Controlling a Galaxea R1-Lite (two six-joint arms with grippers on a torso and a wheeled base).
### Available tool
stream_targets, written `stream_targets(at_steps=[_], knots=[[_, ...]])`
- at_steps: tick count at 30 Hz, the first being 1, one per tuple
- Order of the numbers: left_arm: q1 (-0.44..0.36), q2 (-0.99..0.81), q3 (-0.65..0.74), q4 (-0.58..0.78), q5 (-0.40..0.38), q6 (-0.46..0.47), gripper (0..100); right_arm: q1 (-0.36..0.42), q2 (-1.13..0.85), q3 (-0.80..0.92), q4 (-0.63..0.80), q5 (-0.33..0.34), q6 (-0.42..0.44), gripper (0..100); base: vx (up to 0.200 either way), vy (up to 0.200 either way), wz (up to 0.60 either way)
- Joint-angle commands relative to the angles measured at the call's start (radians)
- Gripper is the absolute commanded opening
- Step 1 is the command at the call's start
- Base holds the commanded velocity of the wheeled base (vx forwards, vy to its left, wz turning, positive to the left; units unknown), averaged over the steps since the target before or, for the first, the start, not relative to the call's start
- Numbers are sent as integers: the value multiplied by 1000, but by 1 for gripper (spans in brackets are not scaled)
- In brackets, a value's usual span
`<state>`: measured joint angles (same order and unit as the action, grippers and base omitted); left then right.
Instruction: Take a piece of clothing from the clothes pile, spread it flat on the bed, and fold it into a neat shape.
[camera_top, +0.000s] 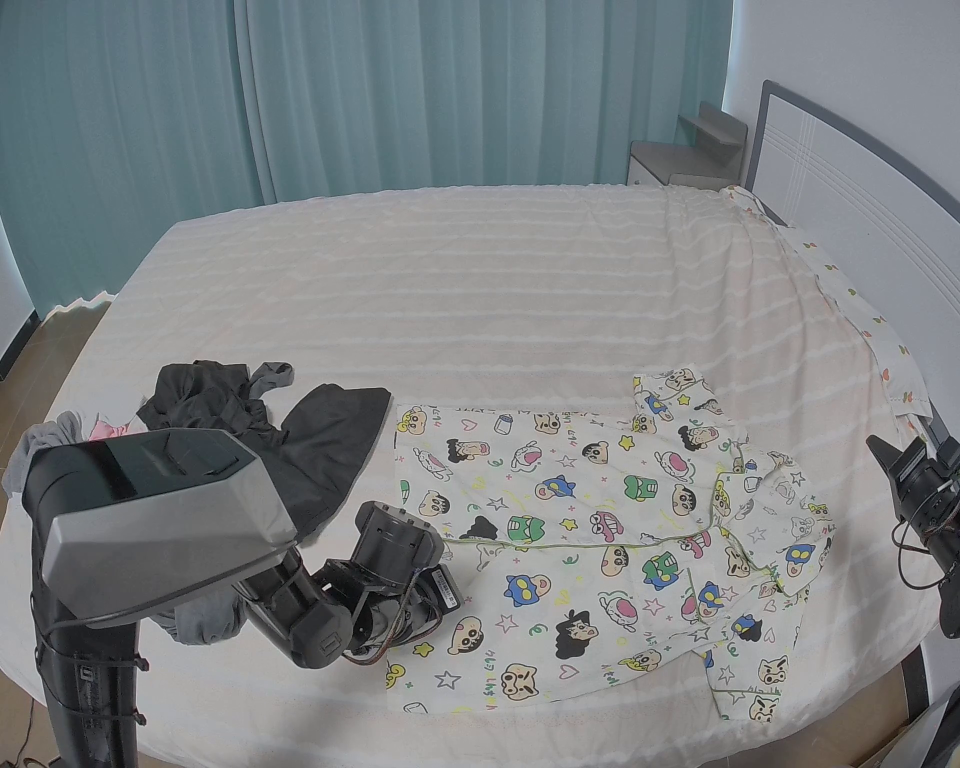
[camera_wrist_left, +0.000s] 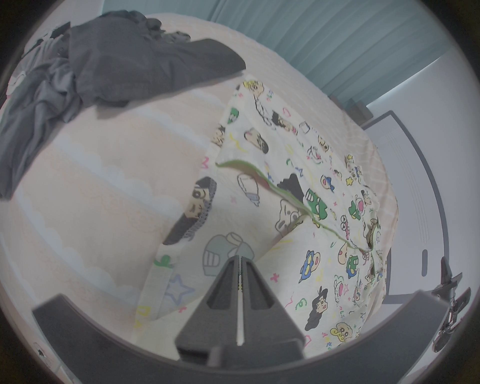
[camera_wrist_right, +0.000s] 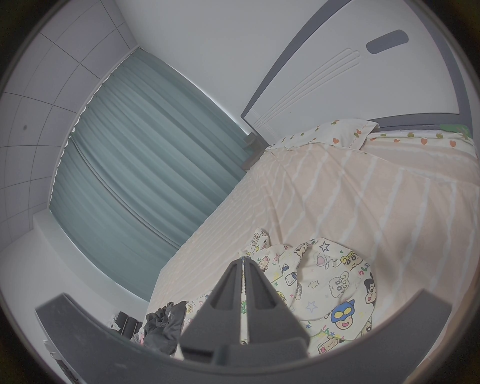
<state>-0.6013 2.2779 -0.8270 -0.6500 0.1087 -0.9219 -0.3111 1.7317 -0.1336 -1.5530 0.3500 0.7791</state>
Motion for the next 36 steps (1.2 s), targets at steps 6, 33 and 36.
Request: stream_targets(at_steps=[6,33,36], knots=[[-8,42,-95,147,-35,3,0,1,9,-1,-13,0,0,0,0,0,0],[-195,-129,-24,178,-346,0,0,3,9,0,-13,1,0,0,0,0,0],[-212,-123,-14,178,-348,2,0,1,11,-1,-13,0,0,0,0,0,0]])
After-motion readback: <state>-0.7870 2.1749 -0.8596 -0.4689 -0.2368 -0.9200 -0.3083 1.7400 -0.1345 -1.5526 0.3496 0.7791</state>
